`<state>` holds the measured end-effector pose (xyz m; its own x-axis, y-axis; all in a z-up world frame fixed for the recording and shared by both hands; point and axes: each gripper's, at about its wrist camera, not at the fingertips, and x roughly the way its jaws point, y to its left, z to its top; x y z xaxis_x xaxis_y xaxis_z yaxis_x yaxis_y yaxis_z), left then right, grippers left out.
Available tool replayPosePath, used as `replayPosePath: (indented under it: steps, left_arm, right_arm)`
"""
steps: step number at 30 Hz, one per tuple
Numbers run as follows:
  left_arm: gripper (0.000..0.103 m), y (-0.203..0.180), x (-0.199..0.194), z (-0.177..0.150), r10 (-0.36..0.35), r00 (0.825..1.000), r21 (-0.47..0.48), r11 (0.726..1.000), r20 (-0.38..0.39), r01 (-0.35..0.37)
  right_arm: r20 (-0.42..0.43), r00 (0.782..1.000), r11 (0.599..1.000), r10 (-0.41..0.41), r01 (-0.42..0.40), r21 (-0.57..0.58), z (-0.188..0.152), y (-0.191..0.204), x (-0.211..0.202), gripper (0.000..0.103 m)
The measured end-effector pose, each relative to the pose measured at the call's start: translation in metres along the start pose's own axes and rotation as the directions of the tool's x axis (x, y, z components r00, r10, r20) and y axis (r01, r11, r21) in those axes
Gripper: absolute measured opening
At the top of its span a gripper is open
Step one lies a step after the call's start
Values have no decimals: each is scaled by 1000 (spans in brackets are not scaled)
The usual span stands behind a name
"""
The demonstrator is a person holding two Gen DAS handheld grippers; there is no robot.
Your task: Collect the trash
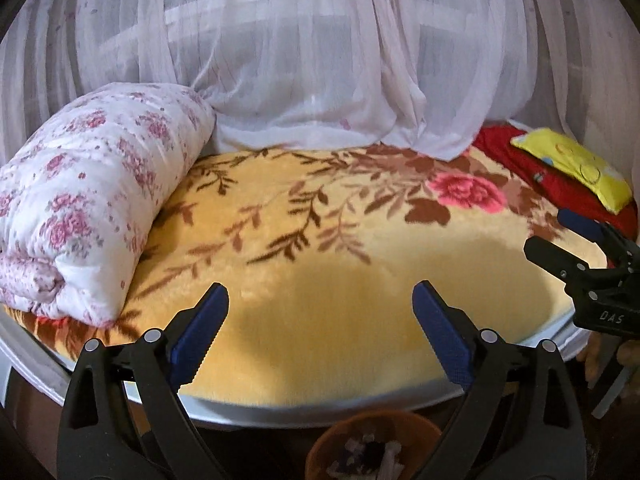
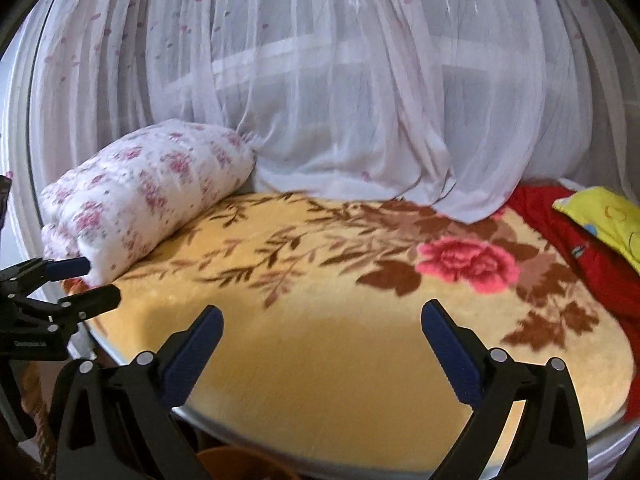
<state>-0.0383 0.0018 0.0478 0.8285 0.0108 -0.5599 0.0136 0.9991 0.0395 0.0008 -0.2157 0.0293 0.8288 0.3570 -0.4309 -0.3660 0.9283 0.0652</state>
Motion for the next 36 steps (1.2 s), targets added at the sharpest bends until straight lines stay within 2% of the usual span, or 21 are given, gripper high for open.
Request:
replayPosePath:
  steps: [5,12,19,23,27,33,36]
  left_arm:
    - [91,1,12,19,29,999,-4,1000,35,-29]
    - [91,5,47,51,48,997,-26,999,62,-46]
    - [91,12,91,80,46,996,-77,996,80,-39]
    - [91,19,118,94,47,996,-120,992,80,-37]
    - [91,22,141,102,66,995,-132,990,81,-55]
    - [91,22,174,110,100,992,-105,990,83,-91]
    - [91,21,186,112,117,989,-85,990,89,-110]
  right_arm:
    - [49,997,998,-54,54,-12,15,-8,14,98]
    - [88,991,994,-99,95,49,42,-30,48,98]
    - [126,973,980,-195,197,-11,74,-45,91,98]
    - [119,967,973,-227,230,-16,87,-56,119,98]
    - [102,962,967,-254,255,-1,90,-64,141,98]
    - [113,942,947,-315,319,-18,86,-70,162,98]
    - [96,942,946,-321,324,-15,80,-74,169,98]
